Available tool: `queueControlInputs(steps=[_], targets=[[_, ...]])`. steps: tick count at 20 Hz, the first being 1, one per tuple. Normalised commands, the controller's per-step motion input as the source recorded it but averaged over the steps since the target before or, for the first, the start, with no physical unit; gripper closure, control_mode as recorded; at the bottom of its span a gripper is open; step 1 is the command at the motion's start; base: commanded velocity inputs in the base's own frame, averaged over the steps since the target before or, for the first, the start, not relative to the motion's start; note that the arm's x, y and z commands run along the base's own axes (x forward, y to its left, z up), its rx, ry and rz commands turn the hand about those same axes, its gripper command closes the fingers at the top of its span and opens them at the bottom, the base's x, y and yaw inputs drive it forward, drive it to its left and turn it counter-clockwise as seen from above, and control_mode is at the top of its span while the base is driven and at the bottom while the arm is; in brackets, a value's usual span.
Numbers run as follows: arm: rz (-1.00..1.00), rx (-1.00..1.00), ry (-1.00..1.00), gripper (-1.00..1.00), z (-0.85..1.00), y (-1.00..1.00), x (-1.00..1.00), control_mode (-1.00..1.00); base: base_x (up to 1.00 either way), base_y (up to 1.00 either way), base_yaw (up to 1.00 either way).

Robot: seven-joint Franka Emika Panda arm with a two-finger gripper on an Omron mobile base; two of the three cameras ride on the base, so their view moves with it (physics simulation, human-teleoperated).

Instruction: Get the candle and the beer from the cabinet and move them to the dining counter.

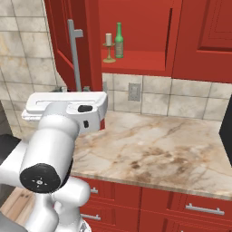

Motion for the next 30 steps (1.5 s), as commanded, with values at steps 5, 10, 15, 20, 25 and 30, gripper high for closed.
queueControlInputs(steps=[5, 10, 15, 20, 25, 30], targets=[[0.03, 0.00, -0.07, -1.00, 0.00, -0.36, -0.92, -1.00, 0.00, 0.00, 0.00], [0.03, 0.00, -0.04, -1.00, 0.00, -0.74, -0.86, -1.00, 0.00, 0.00, 0.00], [0.14, 0.01, 0.00, -1.00, 0.00, -0.87, 0.02, -1.00, 0.00, 0.00, 0.00], [0.36, 0.03, 0.00, -1.00, 0.00, -0.42, 0.65, -1.00, 0.00, 0.00, 0.00], [0.37, 0.00, 0.00, -1.00, 0.00, -0.13, 0.25, -1.00, 0.00, 0.00, 0.00], [0.36, 0.00, 0.00, -1.00, 0.00, 0.00, 0.18, -1.00, 0.00, 0.00, 0.00]])
